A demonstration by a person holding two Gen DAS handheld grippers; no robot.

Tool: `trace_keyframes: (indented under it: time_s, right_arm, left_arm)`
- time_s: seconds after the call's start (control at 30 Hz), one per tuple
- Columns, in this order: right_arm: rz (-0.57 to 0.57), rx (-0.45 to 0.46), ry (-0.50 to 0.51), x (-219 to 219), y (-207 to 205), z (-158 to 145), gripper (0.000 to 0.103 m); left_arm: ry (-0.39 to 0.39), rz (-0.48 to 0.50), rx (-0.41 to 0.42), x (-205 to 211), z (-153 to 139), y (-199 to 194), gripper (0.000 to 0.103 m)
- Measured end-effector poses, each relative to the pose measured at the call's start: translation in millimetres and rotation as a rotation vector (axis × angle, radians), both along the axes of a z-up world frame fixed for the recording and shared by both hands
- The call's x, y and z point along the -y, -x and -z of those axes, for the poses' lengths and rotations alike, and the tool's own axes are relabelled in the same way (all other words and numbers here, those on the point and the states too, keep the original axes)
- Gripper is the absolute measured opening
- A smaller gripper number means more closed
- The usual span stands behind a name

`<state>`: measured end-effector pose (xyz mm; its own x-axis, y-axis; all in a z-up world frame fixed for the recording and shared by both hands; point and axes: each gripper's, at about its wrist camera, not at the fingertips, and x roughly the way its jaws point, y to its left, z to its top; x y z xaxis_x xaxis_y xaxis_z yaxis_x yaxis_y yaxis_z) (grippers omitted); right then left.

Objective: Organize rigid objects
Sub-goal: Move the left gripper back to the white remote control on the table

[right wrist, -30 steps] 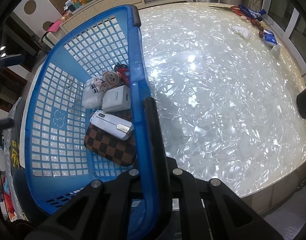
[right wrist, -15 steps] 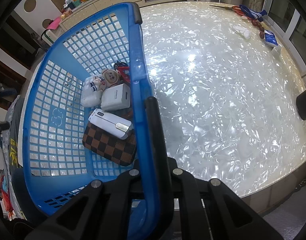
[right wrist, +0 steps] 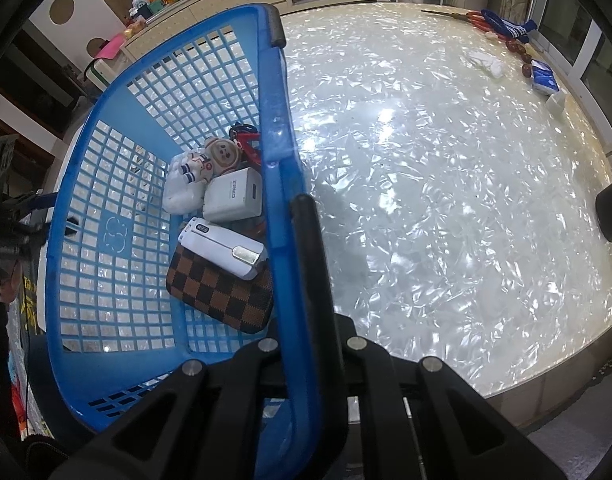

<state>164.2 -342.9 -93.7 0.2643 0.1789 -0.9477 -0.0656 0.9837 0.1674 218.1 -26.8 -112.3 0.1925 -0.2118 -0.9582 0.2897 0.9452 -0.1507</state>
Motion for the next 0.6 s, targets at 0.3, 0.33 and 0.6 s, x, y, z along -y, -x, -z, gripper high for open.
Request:
trace_keyframes:
  time_s: [0.3,0.33,0.6]
  right_arm:
    - [-0.003,0.000,-0.010,1.7,-1.7,1.4,0.007]
    - [-0.002,0.000,-0.011,2.0,-1.9,1.5,0.007]
    - [-0.004,0.001,-0.012,1.6,-2.4,2.5,0.007]
  left_arm:
    - [0.045,-0.241,0.038,-14.3,-1.8,-27.0,0.102]
    - [0.051,-0.261,0.027,-14.6,0.8,-30.5,0.102]
    - [0.000,-0.320,0.046,2.9,17.8,-46.8,0.102]
